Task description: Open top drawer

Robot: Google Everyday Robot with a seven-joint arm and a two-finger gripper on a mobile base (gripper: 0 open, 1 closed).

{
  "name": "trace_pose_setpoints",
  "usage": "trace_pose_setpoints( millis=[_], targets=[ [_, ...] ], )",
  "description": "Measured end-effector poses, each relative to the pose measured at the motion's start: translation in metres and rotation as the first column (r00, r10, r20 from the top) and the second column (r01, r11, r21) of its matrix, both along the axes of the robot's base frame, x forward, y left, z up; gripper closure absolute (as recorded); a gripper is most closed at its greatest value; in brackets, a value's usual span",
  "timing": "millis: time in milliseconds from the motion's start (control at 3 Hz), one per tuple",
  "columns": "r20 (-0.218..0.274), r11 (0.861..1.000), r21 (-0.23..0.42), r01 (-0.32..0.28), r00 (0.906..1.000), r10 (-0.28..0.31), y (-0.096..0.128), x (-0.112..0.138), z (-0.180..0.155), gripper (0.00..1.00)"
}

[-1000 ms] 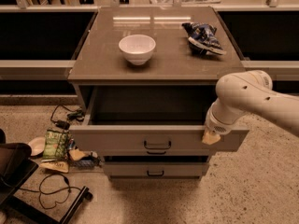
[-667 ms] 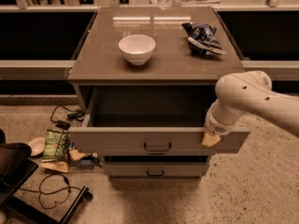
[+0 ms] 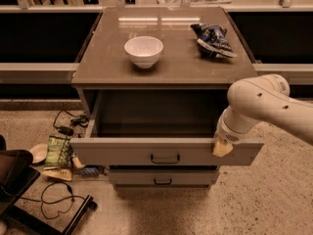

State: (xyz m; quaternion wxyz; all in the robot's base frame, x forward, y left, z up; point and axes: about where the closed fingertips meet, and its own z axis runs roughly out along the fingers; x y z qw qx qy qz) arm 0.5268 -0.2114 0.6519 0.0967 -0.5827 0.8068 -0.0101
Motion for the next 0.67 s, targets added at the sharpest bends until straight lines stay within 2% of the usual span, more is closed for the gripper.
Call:
trace_pose_setpoints(
  millis=[333, 667],
  targets=[
    [0.017, 0.999, -0.019, 0.033, 0.9993, -0.033, -0.0046, -0.0166, 0.0118, 1.00],
    [0.017, 0.999, -0.019, 0.033, 0.9993, -0.033, -0.0047, -0.0166, 0.0119, 1.00]
  ],
)
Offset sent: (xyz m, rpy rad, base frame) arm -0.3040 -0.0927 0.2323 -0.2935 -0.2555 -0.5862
